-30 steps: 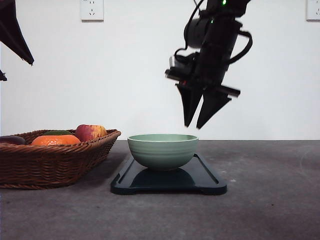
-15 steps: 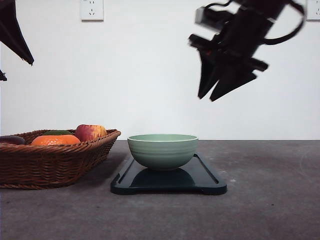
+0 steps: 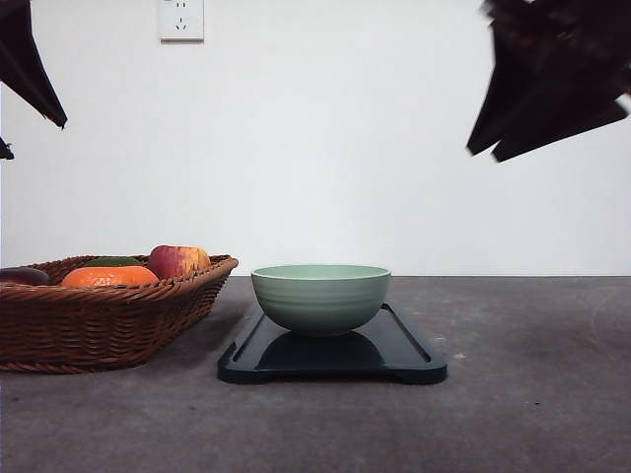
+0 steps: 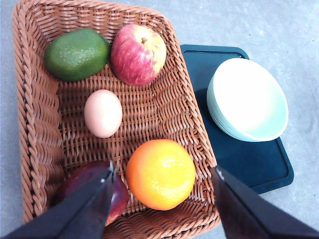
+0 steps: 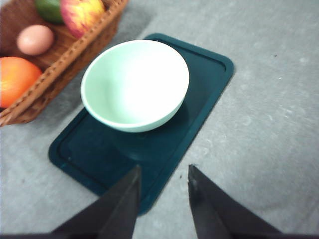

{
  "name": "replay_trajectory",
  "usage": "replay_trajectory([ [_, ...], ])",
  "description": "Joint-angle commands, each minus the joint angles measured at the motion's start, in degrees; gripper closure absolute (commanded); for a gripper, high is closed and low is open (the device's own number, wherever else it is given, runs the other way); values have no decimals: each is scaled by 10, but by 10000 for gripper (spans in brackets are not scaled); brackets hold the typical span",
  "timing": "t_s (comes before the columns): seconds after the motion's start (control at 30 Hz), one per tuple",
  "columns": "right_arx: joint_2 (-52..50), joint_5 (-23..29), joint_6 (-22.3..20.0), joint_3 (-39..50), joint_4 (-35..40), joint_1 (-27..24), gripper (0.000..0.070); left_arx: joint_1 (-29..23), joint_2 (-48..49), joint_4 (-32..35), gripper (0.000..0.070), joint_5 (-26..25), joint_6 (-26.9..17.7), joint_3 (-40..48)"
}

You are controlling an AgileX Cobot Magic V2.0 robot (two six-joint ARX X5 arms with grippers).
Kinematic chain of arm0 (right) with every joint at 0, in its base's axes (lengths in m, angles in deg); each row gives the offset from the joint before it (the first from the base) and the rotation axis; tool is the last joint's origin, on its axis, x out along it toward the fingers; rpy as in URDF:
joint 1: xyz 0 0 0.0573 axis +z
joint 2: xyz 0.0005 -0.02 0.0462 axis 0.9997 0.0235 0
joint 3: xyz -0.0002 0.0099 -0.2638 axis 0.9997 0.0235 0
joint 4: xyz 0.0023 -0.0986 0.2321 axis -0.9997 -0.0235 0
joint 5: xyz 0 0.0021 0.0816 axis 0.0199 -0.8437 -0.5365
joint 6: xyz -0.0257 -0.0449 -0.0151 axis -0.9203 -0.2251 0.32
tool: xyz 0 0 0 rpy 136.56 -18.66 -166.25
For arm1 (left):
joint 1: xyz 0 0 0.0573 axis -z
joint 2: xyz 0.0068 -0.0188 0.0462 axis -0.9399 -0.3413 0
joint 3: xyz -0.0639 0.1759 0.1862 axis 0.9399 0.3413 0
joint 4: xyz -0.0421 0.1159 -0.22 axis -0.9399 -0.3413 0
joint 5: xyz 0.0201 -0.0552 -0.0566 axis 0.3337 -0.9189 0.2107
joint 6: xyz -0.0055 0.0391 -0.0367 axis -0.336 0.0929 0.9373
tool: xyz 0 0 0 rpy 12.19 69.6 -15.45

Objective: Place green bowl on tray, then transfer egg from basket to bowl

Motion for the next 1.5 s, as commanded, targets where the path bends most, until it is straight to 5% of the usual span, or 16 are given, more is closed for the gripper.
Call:
replay_trajectory([
  [0.0, -15, 11, -6, 11, -1, 3, 514, 2, -4, 5, 309, -2, 0, -16],
  [0.27, -44, 26, -6, 24, -27, 3, 514, 8, -37, -43, 309, 40, -8, -95],
  [0.7, -44, 27, -6, 24, -27, 3, 514, 65, -229, -98, 308, 131, -46, -215],
  [1.47, -44, 27, 6, 24, -40, 3, 514, 76, -421, 16, 302, 185, -49, -223],
])
